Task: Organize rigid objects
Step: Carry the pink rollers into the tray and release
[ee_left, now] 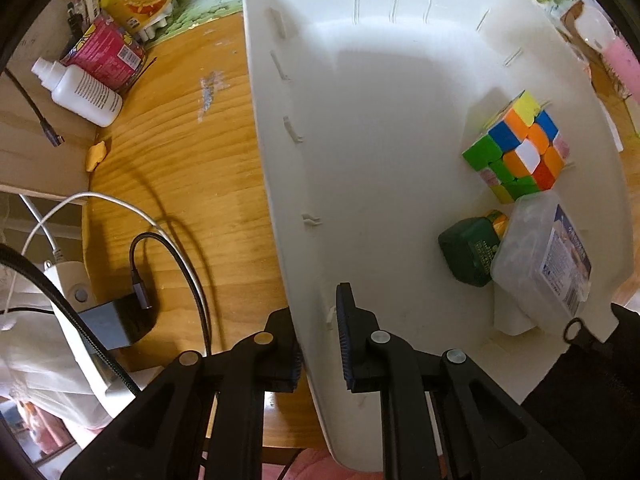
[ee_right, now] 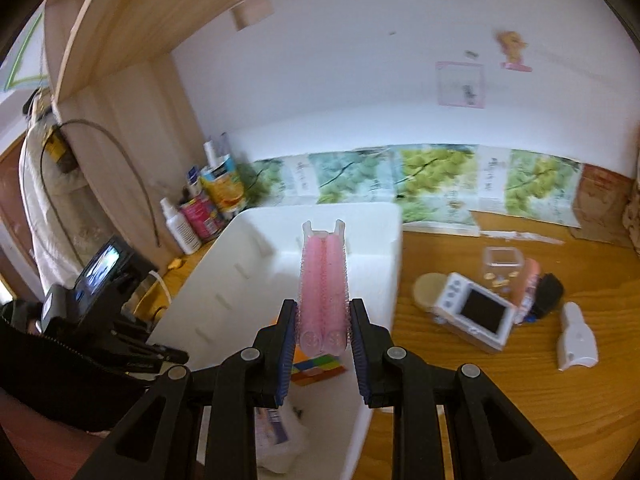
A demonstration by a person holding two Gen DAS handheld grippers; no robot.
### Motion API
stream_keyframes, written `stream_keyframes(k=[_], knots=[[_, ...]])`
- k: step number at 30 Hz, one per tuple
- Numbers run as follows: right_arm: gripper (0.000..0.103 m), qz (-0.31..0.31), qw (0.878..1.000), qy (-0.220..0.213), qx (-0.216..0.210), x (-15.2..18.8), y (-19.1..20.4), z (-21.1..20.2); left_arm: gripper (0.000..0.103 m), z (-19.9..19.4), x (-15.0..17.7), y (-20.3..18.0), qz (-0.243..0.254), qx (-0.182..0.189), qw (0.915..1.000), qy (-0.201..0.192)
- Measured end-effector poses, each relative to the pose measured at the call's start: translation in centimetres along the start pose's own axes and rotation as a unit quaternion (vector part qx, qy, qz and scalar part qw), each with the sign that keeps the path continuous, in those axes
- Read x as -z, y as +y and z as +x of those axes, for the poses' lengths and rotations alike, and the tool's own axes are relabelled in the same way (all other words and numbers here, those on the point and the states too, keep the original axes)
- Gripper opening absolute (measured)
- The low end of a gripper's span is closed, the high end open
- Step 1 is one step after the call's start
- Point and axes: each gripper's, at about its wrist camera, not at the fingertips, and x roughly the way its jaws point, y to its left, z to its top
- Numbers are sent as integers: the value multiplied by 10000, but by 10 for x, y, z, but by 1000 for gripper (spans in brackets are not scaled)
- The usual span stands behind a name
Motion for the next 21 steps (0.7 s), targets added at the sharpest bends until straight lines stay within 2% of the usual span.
stream_keyframes(k=[5,13,14,16,21], knots=[[26,-202,9992,279,-201,5,20,10,15,3,-4,-5,-44,-187,9998,0],[28,-533,9961,617,-331,9,35,24,12,10,-8,-13,-209,-258,9994,88],[31,-535,9961,628,-312,9,35,24,11,11,-11,-12,-210,-280,9993,95],[45,-488,9965,647,-219,10,33,24,11,14,-12,-12,-191,-319,9992,123],[66,-355,9977,575,51,8,24,16,10,16,-21,-12,-217,-307,9993,75]])
